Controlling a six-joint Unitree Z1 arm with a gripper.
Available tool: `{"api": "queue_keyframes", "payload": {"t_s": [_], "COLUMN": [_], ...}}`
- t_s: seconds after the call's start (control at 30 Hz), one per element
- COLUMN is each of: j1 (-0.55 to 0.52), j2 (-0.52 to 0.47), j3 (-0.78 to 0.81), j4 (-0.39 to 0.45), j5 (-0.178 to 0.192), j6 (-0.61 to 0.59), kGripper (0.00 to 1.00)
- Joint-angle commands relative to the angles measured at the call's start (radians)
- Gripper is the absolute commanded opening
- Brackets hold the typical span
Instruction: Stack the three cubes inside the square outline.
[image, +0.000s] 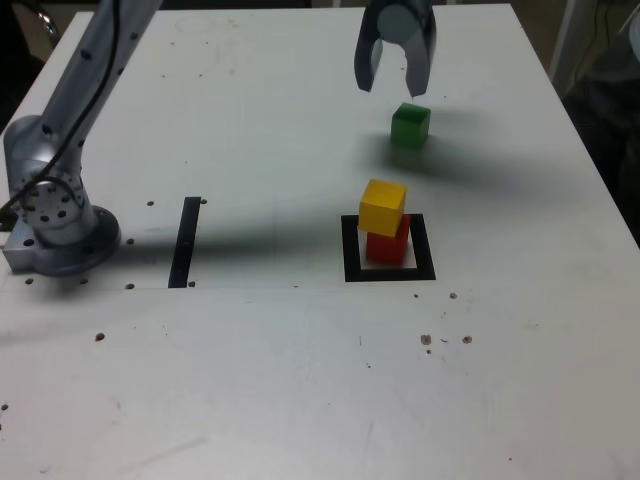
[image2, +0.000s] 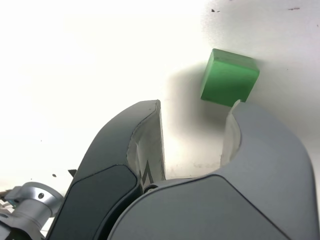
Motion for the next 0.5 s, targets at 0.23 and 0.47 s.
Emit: {"api": "queue_keyframes", "payload": {"t_s": [0.23,0.47], "j1": [0.001,0.001], "j2": [0.041,0.076], "j3": [-0.002,0.042], "j4": [-0.015,-0.098], "j5": [-0.023,-0.035], "j6": [0.045,0.049], "kGripper": [0.99,0.98]}}
